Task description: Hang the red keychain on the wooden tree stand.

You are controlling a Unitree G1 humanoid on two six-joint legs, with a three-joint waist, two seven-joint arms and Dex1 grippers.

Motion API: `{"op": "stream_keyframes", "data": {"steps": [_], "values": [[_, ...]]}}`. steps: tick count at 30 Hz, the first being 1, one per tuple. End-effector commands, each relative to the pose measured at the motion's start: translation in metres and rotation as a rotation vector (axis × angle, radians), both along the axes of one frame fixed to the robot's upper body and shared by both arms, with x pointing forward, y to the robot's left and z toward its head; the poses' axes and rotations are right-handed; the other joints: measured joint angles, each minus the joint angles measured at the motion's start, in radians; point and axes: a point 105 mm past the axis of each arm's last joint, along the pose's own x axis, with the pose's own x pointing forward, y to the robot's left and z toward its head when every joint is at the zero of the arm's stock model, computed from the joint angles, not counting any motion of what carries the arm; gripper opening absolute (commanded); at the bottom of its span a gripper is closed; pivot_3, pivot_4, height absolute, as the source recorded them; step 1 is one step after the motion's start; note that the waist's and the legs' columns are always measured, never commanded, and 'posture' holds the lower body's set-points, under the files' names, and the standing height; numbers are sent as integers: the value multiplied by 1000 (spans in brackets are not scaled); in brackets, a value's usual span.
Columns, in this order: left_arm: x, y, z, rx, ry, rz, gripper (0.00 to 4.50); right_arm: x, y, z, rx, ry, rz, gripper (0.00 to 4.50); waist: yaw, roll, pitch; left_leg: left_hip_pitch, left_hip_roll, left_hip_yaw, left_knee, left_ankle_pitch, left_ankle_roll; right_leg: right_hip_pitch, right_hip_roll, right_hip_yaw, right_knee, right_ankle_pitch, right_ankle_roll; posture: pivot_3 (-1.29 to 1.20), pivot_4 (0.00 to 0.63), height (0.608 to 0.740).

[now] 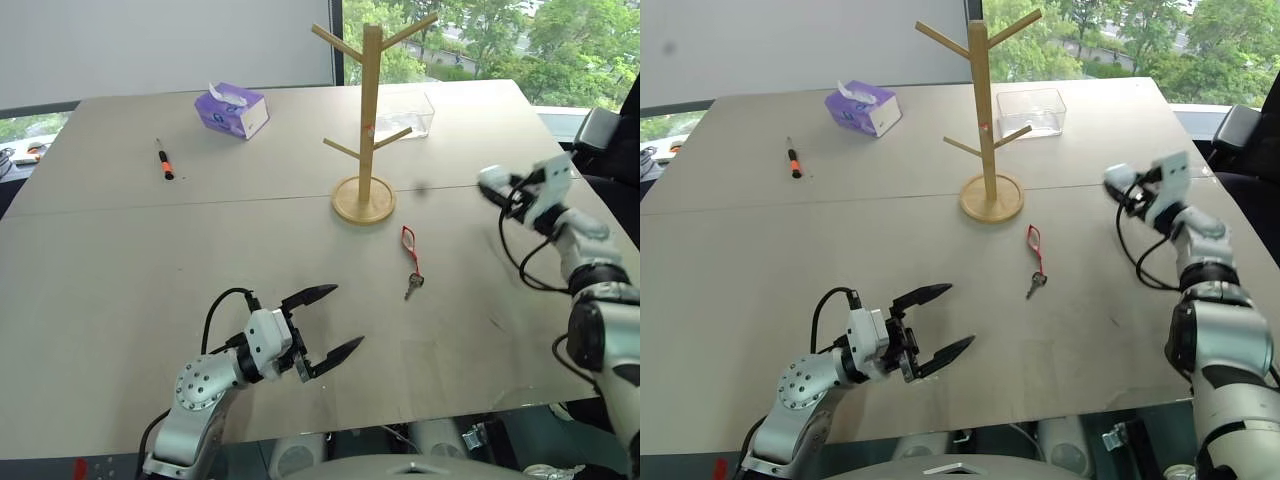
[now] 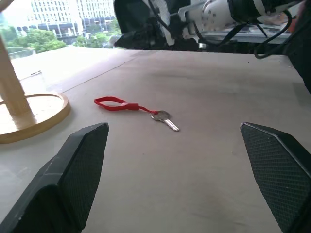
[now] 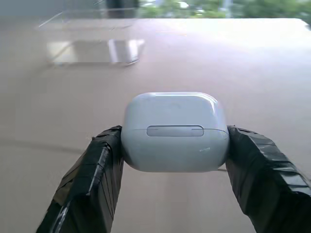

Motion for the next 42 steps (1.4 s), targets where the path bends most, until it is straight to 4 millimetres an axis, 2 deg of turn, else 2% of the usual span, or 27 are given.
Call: {"op": "stream_keyframes", "data": {"steps": [1, 6, 13, 14, 15, 16, 17, 22, 26, 30, 32, 34, 39, 42], "values": [[4, 5, 5, -23, -13, 42, 4500, -2, -31, 8, 36, 9, -185, 2663, 0, 0, 0, 0, 0, 0, 0, 0, 0, 0, 0, 0, 0, 0, 1, 0, 150, 740], [8, 9, 3, -30, -12, 73, 4500, -7, -50, -5, -12, 95, -335, 2663, -6, 0, 0, 0, -1, 3, 0, -1, 1, -2, 1, 1, 0, 1, 2, 0, 150, 740], [8, 12, 1, -32, -10, 87, 4500, -13, -58, -18, 47, 130, -375, 2663, -6, 0, 0, 0, -1, 5, 0, -1, 1, -3, 2, 2, 0, 1, 2, 0, 150, 740], [8, 12, 0, -32, -9, 88, 4500, -13, -58, -18, 50, 129, -375, 3676, -6, 0, 0, 0, -1, 5, 0, -1, 1, -3, 2, 2, 0, 1, 2, 0, 150, 740], [7, 13, 0, -31, -8, 87, 4500, -14, -59, -18, 52, 127, -376, 3730, -6, 0, 0, 0, -1, 5, 0, -1, 1, -3, 2, 2, 0, 1, 2, 0, 150, 740], [7, 13, -1, -31, -7, 87, 4500, -14, -59, -17, 45, 121, -375, 4215, -7, 0, 0, 0, -1, 5, 0, -1, 1, -3, 2, 3, 0, 1, 3, 0, 150, 740], [7, 13, -1, -31, -6, 87, 4500, -14, -60, -15, 42, 115, -372, 4413, -7, 0, 0, 0, -1, 5, 0, -1, 1, -3, 2, 3, 0, 1, 3, 0, 150, 740], [8, 15, -3, -35, -3, 90, 4500, -13, -56, -9, 28, 91, -315, 4413, -7, 0, 0, 0, -1, 6, 0, -1, 1, -4, 2, 3, 0, 1, 3, 0, 150, 740], [10, 18, -2, -46, -3, 107, 4500, -10, -45, -6, -56, 75, -226, 4413, -7, 0, 0, -1, -1, 6, 0, -1, 1, -4, 2, 3, 0, 1, 3, 0, 150, 740], [9, 21, 1, -52, 2, 130, 4500, -3, -7, -1, -192, 36, -17, 4413, -8, 0, 0, -1, 0, 6, 0, -1, 1, -4, 2, 3, 0, 1, 3, 0, 150, 740], [6, 22, -4, -43, 14, 136, 4500, -4, 17, -1, -200, 21, 79, 4413, -10, 0, 0, -1, 0, 6, -1, -1, 1, -4, 2, 3, 1, 1, 3, 0, 150, 740], [4, 23, -7, -38, 22, 141, 4500, -8, 32, -1, -199, 1, 131, 4413, -8, 0, 0, 0, 1, 5, -1, -1, 1, -4, 2, 3, 1, 1, 3, 0, 150, 740], [0, 25, -16, -30, 45, 153, 4500, -49, 100, 0, -194, -6, 261, 4413, 1, 1, -1, -2, 2, 4, -1, -1, 1, -6, 1, 1, 1, 1, 3, 0, 150, 740], [0, 25, -20, -22, 51, 151, 4500, -72, 124, 1, -189, -1, 296, 4413, -1, 1, -1, -3, 2, 5, -1, -1, 1, -7, 1, 1, 1, 1, 3, 0, 150, 740]]}}
